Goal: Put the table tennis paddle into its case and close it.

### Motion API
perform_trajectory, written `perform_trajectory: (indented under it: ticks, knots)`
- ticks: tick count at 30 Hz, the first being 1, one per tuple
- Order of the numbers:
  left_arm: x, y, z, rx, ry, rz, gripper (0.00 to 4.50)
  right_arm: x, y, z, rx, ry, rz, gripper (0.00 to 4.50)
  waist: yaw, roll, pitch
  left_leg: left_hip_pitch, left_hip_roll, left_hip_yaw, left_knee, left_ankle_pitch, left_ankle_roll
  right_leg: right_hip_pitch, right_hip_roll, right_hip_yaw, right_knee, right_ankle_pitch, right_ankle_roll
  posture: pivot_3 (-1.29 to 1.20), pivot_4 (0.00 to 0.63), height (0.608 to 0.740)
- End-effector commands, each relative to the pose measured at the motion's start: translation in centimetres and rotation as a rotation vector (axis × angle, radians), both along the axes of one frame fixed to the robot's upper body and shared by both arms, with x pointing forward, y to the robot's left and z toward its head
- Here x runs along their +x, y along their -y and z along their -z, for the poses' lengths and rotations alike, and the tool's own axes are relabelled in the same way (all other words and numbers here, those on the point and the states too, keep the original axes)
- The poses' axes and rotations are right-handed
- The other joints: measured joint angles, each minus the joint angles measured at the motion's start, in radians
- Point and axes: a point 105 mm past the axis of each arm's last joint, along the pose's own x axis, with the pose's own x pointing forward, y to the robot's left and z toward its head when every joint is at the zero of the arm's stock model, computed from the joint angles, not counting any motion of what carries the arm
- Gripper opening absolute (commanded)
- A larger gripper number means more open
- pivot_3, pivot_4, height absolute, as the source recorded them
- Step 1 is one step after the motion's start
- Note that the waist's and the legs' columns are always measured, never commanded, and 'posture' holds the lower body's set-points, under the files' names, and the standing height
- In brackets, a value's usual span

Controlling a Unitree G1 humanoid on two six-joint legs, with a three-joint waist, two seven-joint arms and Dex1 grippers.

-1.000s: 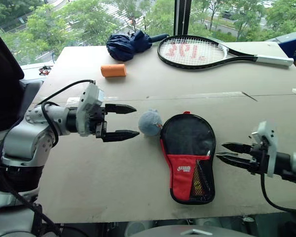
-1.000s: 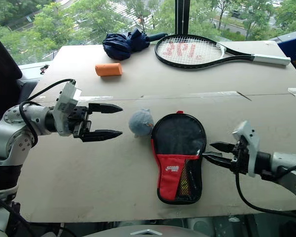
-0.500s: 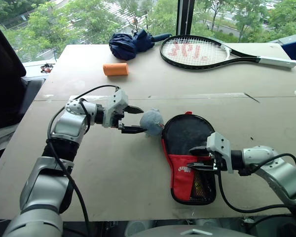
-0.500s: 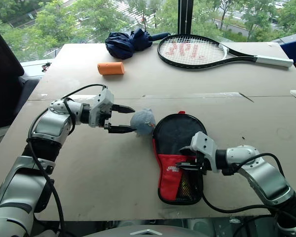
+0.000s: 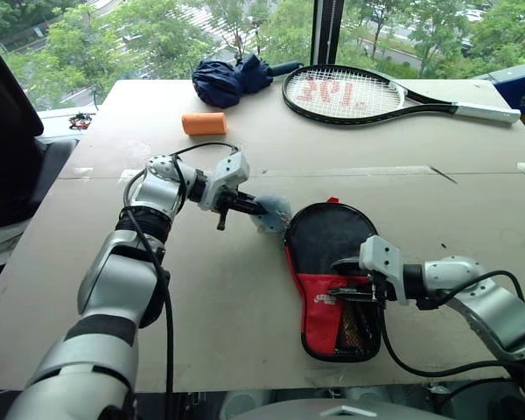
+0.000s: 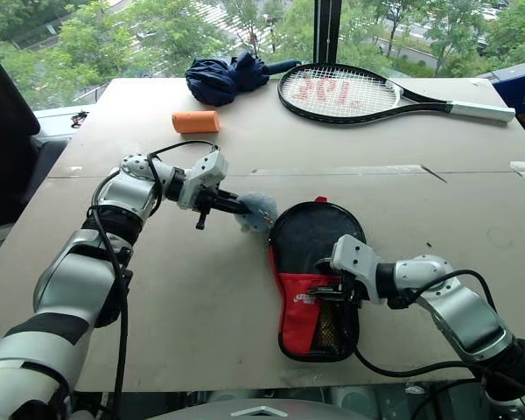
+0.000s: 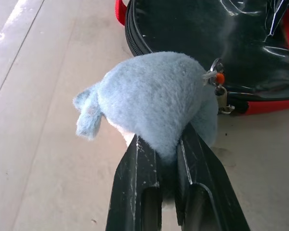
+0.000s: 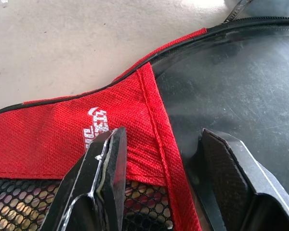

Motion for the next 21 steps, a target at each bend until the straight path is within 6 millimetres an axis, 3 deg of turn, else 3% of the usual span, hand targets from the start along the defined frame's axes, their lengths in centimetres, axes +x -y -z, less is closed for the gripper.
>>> perform_trajectory:
  ticks: [1, 3, 8, 15, 21]
  knots:
    - [3.4, 2.1, -2.3, 0.047, 0.219, -0.125, 0.03, -0.3, 1.1, 3.2, -0.113, -0.084, 0.047, 2.44, 0.003, -0.002, -0.002, 0.0, 0.0, -0.001, 0.0, 0.0, 0.0, 0.0, 0.0, -0.001, 0.0, 0.0, 0.0, 0.0, 0.15, 0.74]
    - [4.9, 3.5, -2.9, 0.076, 0.307, -0.198, 0.03, -0.2, 1.2, 3.5, -0.132, -0.083, 0.05, 2.44, 0.007, -0.005, -0.003, 0.0, 0.0, -0.001, 0.001, 0.0, 0.0, 0.001, 0.0, -0.001, 0.0, 0.0, 0.0, 0.0, 0.15, 0.74]
    - [6.4, 7.4, -3.2, 0.157, 0.436, -0.251, 0.03, 0.0, 1.2, 3.7, -0.141, -0.09, 0.064, 2.44, 0.003, -0.006, -0.004, 0.0, -0.001, -0.001, 0.001, 0.0, 0.0, 0.001, 0.0, 0.0, 0.0, 0.0, 0.001, 0.0, 0.15, 0.74]
    - [7.0, 11.8, -3.5, 0.255, 0.627, -0.259, 0.03, -0.3, 1.4, 3.9, -0.15, -0.098, 0.073, 2.44, 0.005, -0.007, -0.004, 0.0, -0.001, 0.0, 0.002, 0.0, 0.0, 0.001, 0.0, 0.0, 0.001, 0.001, 0.001, 0.0, 0.15, 0.74]
    - [6.1, 15.0, -3.7, 0.249, 0.694, -0.174, 0.03, -0.4, 1.7, 3.7, -0.146, -0.095, 0.091, 2.44, 0.008, -0.007, -0.004, 0.0, -0.001, 0.0, 0.002, 0.0, 0.0, 0.001, 0.0, 0.0, 0.001, 0.001, 0.001, 0.0, 0.15, 0.74]
